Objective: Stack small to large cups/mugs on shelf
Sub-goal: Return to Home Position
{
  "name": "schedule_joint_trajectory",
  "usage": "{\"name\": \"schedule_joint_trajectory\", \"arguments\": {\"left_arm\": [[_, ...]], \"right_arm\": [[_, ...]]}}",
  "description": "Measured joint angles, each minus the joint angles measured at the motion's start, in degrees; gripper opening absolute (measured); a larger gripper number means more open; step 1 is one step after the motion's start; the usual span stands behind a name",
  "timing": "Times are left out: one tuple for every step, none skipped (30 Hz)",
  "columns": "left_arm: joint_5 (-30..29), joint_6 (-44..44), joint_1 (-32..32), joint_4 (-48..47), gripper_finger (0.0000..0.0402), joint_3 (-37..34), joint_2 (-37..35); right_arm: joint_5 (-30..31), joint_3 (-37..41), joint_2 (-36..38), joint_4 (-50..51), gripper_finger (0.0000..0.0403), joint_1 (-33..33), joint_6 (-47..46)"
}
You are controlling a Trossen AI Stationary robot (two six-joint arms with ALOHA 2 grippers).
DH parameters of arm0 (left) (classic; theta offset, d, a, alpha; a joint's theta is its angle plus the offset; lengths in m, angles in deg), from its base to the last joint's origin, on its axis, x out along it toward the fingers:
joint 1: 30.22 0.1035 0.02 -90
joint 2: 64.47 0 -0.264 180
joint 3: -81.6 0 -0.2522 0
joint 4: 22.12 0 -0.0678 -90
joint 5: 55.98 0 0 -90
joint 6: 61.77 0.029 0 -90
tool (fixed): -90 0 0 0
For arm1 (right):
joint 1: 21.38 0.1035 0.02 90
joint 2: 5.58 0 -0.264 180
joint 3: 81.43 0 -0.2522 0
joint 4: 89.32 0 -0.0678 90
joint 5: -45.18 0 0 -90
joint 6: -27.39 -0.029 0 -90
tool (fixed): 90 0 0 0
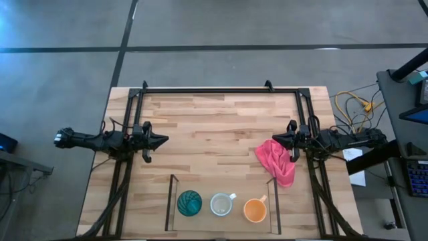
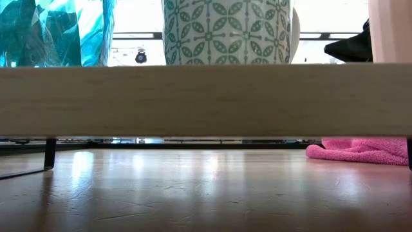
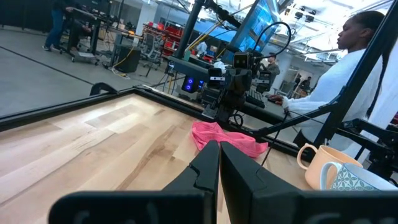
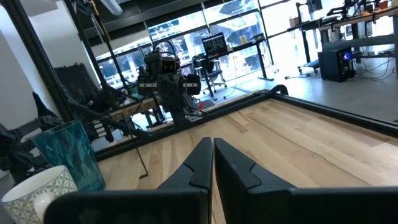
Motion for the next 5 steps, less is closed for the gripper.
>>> {"name": "schedule_joint_trajectory", "arguments": {"left_arm": [[0.0, 0.0, 0.0, 0.0, 0.0000, 0.0, 0.0], [0.0, 0.0, 0.0, 0.0, 0.0000, 0.0, 0.0], [0.0, 0.0, 0.0, 0.0, 0.0000, 0.0, 0.0], [0.0, 0.0, 0.0, 0.0, 0.0000, 0.0, 0.0], [0.0, 0.0, 0.0, 0.0, 0.0000, 0.0, 0.0]], "right_arm": [[0.0, 0.0, 0.0, 0.0, 0.0009, 0.0, 0.0], [0.0, 0.0, 0.0, 0.0, 0.0009, 0.0, 0.0], [0.0, 0.0, 0.0, 0.0, 0.0009, 0.0, 0.0], [0.0, 0.0, 0.0, 0.0, 0.0009, 0.0, 0.0], [0.0, 0.0, 0.0, 0.0, 0.0009, 0.0, 0.0]]}}
